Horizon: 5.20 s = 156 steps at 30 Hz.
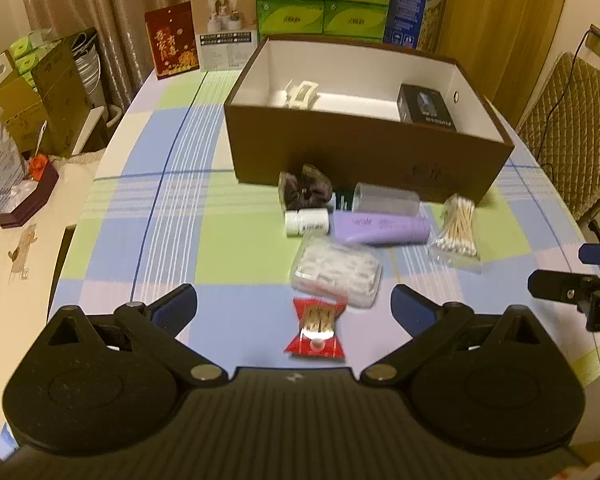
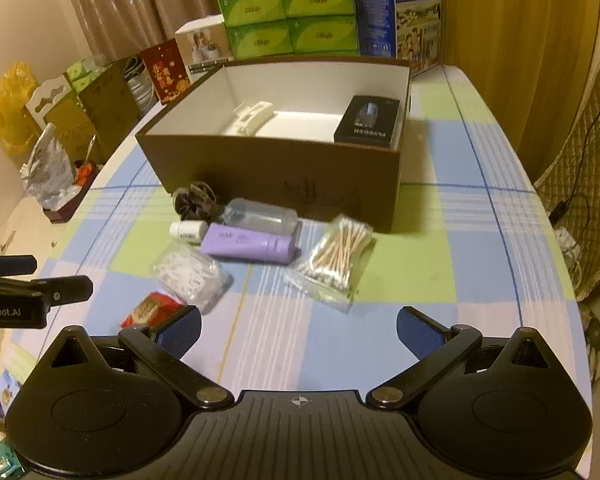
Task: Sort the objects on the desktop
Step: 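Lower the left tool onto the red snack packet and close on it, then grasp the bag of cotton swabs with the right tool while the left tool holds the snack packet, then lift the swab bag with the right tool toward the brown box while the left tool carries the packet, then open the left tool dropping the red packet into the box while the right tool releases the swabs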
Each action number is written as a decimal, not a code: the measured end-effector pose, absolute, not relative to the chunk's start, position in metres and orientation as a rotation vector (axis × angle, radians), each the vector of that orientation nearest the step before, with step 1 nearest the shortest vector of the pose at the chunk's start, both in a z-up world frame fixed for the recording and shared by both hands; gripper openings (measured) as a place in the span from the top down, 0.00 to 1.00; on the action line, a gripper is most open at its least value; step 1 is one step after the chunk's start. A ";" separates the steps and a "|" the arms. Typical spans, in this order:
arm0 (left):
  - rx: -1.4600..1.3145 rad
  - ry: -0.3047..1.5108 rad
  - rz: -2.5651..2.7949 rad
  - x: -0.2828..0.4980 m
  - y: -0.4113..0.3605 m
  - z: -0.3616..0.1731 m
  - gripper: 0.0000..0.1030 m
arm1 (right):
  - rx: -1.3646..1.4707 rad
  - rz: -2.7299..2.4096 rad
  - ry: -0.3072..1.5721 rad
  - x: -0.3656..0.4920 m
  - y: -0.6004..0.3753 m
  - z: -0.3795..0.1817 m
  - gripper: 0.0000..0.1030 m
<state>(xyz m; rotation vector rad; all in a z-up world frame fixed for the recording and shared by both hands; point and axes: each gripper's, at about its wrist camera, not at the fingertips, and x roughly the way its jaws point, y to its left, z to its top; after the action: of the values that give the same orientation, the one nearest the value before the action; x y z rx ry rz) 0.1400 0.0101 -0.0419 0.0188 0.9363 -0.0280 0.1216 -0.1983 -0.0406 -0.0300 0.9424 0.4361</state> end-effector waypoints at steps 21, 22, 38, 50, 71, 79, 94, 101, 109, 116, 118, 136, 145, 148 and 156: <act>0.069 1.026 -0.130 0.147 0.002 -0.088 0.12 | -0.014 0.376 1.006 0.131 -0.211 -0.065 0.02; 0.070 1.030 -0.136 0.148 0.001 -0.090 0.13 | -0.011 0.370 1.010 0.132 -0.212 -0.067 0.02; 0.092 1.090 -0.209 0.180 0.003 -0.127 0.35 | 0.048 0.277 1.062 0.148 -0.218 -0.086 0.02; 0.125 1.120 -0.279 0.186 0.012 -0.140 0.78 | 0.064 0.260 1.077 0.156 -0.210 -0.092 0.02; 0.048 1.026 -0.089 0.232 0.087 -0.110 0.79 | 0.047 0.223 0.992 0.218 -0.179 -0.118 0.23; 0.046 1.020 -0.107 0.249 0.083 -0.109 0.79 | 0.053 0.185 0.989 0.243 -0.171 -0.132 0.37; 0.052 1.015 -0.153 0.253 0.071 -0.107 0.79 | -0.099 0.285 1.073 0.219 -0.179 -0.142 0.75; 0.058 1.008 -0.178 0.250 0.062 -0.104 0.79 | -0.093 0.316 1.107 0.202 -0.181 -0.138 0.77; 0.058 0.974 -0.196 0.247 0.057 -0.087 0.79 | -0.061 0.392 1.071 0.190 -0.180 -0.110 0.77; 0.061 0.909 -0.233 0.250 0.050 -0.061 0.79 | -0.036 0.493 0.978 0.190 -0.170 -0.064 0.77; 0.072 0.886 -0.245 0.252 0.047 -0.053 0.79 | -0.028 0.515 0.950 0.194 -0.166 -0.052 0.77; 0.155 0.780 -0.341 0.335 0.023 -0.003 0.79 | -0.156 0.524 0.794 0.296 -0.150 0.013 0.77; 0.180 0.832 -0.330 0.382 0.018 -0.015 0.79 | -0.190 0.518 0.859 0.336 -0.151 -0.006 0.77; 0.189 0.857 -0.331 0.395 0.018 -0.023 0.79 | -0.206 0.528 0.889 0.343 -0.150 -0.014 0.77; 0.219 0.950 -0.331 0.426 0.014 -0.052 0.79 | -0.264 0.541 0.980 0.365 -0.142 -0.040 0.77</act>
<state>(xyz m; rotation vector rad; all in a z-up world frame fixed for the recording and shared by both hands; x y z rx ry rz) 0.4262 0.0142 -0.0524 0.2195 0.9503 -0.3306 0.3649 -0.1421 -0.0395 -0.2643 0.9802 0.5406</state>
